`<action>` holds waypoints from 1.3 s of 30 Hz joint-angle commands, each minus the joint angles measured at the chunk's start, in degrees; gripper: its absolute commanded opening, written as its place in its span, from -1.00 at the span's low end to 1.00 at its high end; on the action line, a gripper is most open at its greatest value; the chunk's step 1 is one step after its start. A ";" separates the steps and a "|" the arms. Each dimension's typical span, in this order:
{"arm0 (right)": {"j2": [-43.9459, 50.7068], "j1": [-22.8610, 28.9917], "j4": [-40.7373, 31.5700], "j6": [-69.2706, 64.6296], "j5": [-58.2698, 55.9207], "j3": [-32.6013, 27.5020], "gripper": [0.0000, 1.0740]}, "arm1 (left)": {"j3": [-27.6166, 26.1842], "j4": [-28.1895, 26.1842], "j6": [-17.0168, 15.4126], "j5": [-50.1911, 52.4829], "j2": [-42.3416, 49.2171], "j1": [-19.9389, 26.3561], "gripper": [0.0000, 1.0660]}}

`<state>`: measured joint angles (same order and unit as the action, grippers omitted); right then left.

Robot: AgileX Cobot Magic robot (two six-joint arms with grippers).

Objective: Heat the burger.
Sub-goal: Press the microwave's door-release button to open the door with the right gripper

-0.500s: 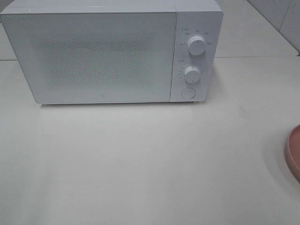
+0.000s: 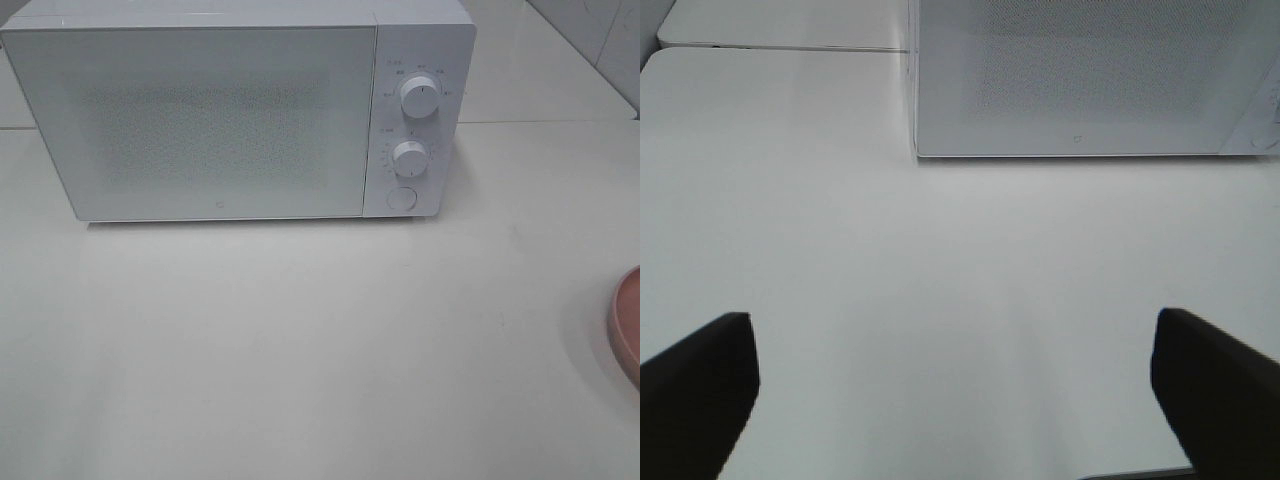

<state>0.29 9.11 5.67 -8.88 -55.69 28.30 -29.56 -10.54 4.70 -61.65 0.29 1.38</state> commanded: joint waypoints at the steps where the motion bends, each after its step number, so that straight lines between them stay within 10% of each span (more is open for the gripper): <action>1: 1.43 -0.11 -0.23 -0.17 0.57 -0.11 0.37 | 0.11 -0.06 -0.23 0.63 1.32 -0.23 0.88; 39: -23.49 -0.11 -0.17 -1.83 23.49 2.06 0.37 | 0.11 -0.06 -0.17 0.63 0.97 -0.23 0.88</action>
<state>-23.09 9.11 5.67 -10.49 -33.17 30.02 -29.56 -10.54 4.70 -61.65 0.29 1.38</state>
